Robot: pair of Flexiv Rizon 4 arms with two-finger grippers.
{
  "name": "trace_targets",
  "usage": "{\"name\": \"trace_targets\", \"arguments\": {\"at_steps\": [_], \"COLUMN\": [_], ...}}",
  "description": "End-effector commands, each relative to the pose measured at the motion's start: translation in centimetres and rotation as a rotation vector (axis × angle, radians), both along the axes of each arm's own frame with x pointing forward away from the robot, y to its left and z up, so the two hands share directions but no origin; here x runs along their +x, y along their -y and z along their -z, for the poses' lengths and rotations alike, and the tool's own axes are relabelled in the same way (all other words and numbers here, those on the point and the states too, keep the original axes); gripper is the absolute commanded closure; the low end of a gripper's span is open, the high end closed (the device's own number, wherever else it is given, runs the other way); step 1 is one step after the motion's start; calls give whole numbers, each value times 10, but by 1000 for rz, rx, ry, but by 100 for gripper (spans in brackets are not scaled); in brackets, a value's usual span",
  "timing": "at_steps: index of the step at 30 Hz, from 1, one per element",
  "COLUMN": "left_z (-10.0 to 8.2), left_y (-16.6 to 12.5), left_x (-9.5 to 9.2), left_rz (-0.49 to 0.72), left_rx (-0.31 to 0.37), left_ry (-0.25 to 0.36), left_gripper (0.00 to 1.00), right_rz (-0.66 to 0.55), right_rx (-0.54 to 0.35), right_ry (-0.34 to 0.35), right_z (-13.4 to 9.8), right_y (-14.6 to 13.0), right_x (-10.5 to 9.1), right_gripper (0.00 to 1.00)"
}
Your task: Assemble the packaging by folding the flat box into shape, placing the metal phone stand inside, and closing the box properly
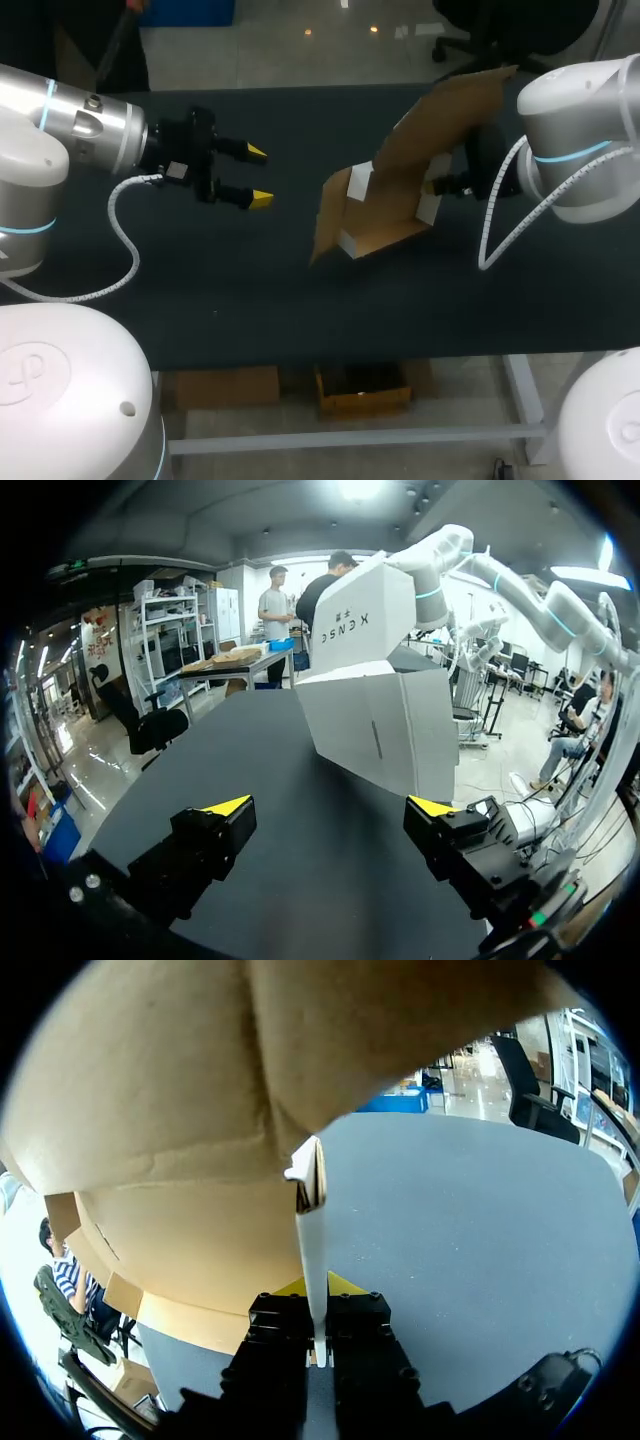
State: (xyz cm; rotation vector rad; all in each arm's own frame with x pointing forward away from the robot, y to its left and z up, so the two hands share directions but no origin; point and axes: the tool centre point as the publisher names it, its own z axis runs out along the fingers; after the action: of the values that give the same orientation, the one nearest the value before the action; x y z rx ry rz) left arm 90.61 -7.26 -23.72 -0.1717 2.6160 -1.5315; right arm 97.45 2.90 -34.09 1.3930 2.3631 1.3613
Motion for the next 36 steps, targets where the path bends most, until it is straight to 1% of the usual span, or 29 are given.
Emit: {"name": "trace_targets", "arguments": {"at_steps": [1, 3, 8, 10, 11, 13, 14, 19, 21, 24, 25, 28, 29, 30, 36], "left_z": [-1, 0, 1, 3, 4, 6, 7, 9, 9, 10, 11, 12, 12, 12, 12], "left_y": [8, 8, 5, 3, 1, -1, -3, -10, -12, -16, -18, -22, -24, -26, -26], "left_x": [2, 2, 2, 3, 3, 4, 5, 6, 7, 10, 11, 14, 15, 16, 16], "left_rz": [-4, -6, -11, -26, -30, -39, -39, -30, -23, -6, 4, 42, 58, 73, 73], "left_rx": [21, 38, 73, 90, 94, 108, 107, 113, 120, 144, 157, 192, 224, 233, 233], "left_ry": [10, 28, 53, 67, 72, 78, 78, 91, 94, 103, 106, 103, 100, 95, 95], "left_gripper": [0, 0, 0, 0, 0, 0, 0, 0, 0, 0, 0, 0, 0, 0, 0], "right_rz": [-41, -42, -58, -68, -67, -64, -61, -27, -19, -11, -19, 22, 35, 35, 35], "right_rx": [-60, -85, -96, -116, -138, -155, -180, -246, -262, -293, -306, -327, -336, -336, -336], "right_ry": [-115, -148, -216, -262, -290, -315, -334, -394, -411, -456, -483, -533, -544, -544, -544], "right_z": [-8, -8, -11, -12, -13, -15, -16, -18, -17, -14, -12, -5, -3, -3, -3], "right_y": [12, 14, 17, 18, 18, 17, 18, 20, 21, 21, 21, 27, 30, 30, 30], "right_x": [-2, -2, -3, -4, -4, -5, -5, -6, -7, -8, -9, -9, -9, -9, -9], "right_gripper": [100, 100, 100, 100, 100, 100, 100, 100, 100, 100, 100, 100, 100, 100, 100]}}
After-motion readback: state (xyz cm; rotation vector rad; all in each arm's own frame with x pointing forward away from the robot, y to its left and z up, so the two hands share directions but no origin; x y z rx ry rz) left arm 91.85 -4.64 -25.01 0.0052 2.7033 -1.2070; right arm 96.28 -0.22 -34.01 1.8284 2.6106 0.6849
